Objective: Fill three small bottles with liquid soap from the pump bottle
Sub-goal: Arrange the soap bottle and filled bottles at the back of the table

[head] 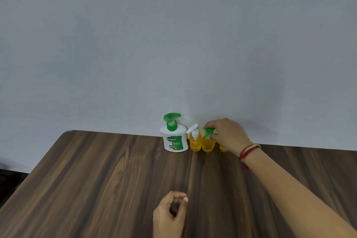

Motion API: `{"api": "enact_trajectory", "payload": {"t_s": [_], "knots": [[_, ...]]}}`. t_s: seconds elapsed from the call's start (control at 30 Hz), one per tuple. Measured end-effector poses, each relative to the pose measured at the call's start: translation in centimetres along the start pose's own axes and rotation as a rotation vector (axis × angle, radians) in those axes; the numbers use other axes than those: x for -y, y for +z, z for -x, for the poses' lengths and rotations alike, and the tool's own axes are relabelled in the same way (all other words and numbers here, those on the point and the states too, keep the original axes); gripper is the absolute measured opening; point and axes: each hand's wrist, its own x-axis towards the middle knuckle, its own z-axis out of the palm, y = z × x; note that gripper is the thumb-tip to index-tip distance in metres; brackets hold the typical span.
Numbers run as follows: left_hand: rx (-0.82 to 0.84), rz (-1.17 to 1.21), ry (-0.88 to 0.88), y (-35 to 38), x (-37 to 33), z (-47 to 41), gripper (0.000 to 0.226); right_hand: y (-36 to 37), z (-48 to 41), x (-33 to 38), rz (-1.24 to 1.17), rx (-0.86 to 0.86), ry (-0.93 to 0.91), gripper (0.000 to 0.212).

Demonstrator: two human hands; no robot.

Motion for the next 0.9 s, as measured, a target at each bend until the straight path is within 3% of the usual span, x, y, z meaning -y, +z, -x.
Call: {"api": "enact_trajectory", "payload": {"t_s": [0.2, 0.37, 0.47, 0.8, 0.9], "knots": [[-0.039, -0.003, 0.02, -0.8, 0.1, -1.2, 0.03, -1.6, 0.9, -2.4, -0.044, 0.035, 0.072, 0.062], [-0.047, 0.002, 0.025, -1.9, -0.4, -2.2, 0.026, -0.6, 1.1, -3.4, 0.151, 0.077, 0.073, 0.045], [-0.05, -0.003, 0.021, -1.8, -0.1, -1.9, 0.03, 0.2, 0.9, -3.7, 0.049, 0.074, 0.106, 0.033], [-0.062, -0.012, -0.016, -1.9, 0.7, -1.5, 0.035, 0.5, 0.6, -2.9, -0.066, 0.063, 0.089, 0.033], [-0.045, -0.068, 0.06, -2.1, 0.1, -2.1, 0.031, 0.1, 1.3, -3.0, -0.053, 0.061, 0.093, 0.046]]}}
